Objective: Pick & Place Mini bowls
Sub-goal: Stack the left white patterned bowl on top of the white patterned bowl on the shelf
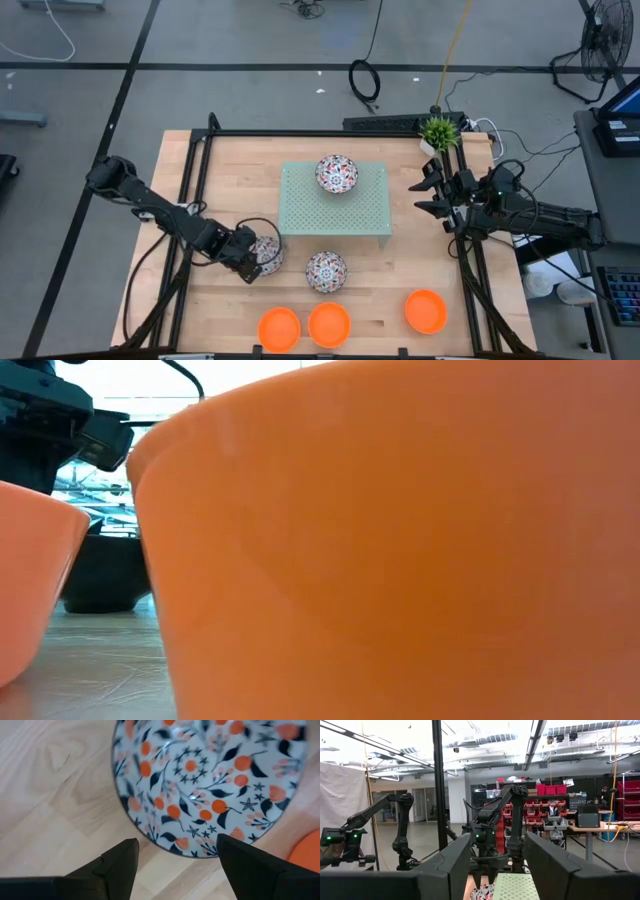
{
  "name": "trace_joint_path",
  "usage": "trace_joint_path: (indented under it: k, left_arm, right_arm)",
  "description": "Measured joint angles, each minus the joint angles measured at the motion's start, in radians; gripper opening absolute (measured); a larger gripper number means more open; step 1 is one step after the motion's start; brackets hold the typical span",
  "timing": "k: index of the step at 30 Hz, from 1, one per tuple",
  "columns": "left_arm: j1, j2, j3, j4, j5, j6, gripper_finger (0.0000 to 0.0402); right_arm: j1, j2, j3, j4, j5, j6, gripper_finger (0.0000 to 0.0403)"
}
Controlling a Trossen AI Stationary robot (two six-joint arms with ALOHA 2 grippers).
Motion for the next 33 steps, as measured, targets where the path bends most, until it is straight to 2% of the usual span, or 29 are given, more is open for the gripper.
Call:
trace_joint_path:
  k: [11, 15, 23, 28, 33]
  left_arm:
    - [0.005, 0.0, 0.0, -0.037, -0.136, -0.055, 0.0269]
    - [0.007, 0.015, 0.0, -0.037, -0.133, -0.039, 0.0269]
    - [0.01, 0.093, 0.0, 0.062, -0.051, 0.096, 0.0269]
    - [0.01, 0.093, 0.0, 0.114, 0.037, 0.096, 0.0269]
    - [0.0, 0.093, 0.0, 0.079, 0.154, 0.077, 0.0269]
  right_arm:
    - [0.0, 0.0, 0.0, 0.001, 0.0, 0.0, 0.0171]
    - [0.0, 0.0, 0.0, -0.002, 0.0, 0.0, 0.0171]
    - [0.0, 0.0, 0.0, 0.003, 0.0, -0.002, 0.0171]
    - [0.0, 0.0, 0.0, 0.002, 0.0, 0.0, 0.0171]
    - [0.0, 0.0, 0.0, 0.001, 0.0, 0.0, 0.0171]
